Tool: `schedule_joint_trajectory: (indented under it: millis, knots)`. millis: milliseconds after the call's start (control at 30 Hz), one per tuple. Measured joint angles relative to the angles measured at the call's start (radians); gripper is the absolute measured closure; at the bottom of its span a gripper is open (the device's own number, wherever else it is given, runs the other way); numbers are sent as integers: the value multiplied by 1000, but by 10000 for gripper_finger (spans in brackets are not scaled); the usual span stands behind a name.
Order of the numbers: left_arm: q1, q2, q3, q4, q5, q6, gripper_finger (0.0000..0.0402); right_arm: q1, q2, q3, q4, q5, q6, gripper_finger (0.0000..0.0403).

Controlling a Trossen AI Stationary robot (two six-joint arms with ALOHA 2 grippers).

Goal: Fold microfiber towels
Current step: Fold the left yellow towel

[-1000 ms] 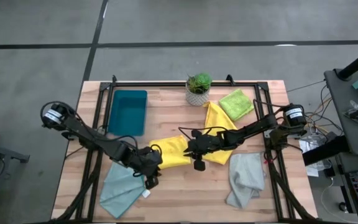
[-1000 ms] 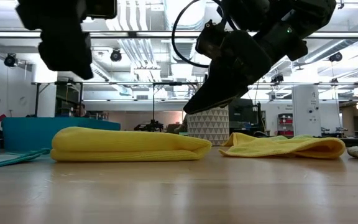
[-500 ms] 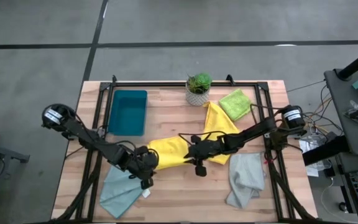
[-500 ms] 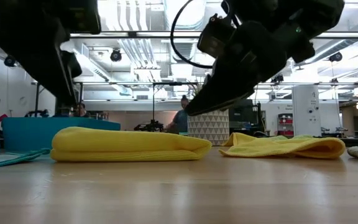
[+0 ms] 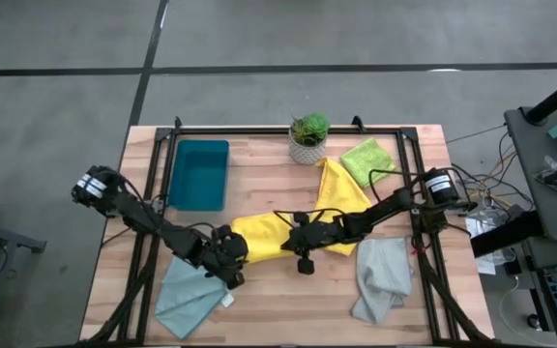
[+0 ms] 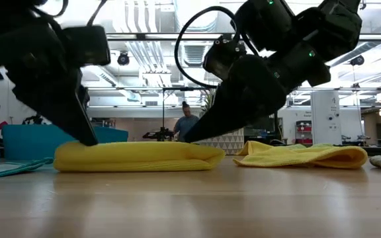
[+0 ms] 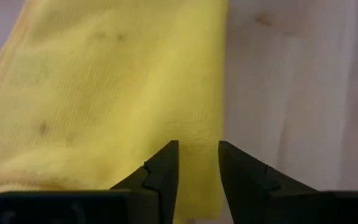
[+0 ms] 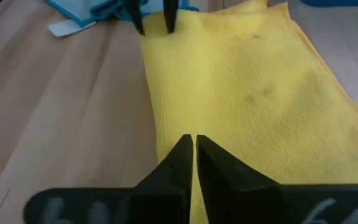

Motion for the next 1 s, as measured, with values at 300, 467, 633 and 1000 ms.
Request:
schedule_joint_trajectory:
  millis: [300, 467, 633, 1000]
  knots:
    - [0, 9, -62, 6, 69, -103, 386, -5, 0, 0, -36, 0, -6, 394]
    - [0, 8, -65, 12, 81, -106, 397, -7, 0, 0, -59, 0, -4, 394]
    - [0, 1, -44, 8, 97, -98, 396, -15, -22, 0, -77, 1, -24, 394]
    - [27, -77, -14, -76, 142, -63, 378, -72, -91, 1, -175, 1, -50, 394]
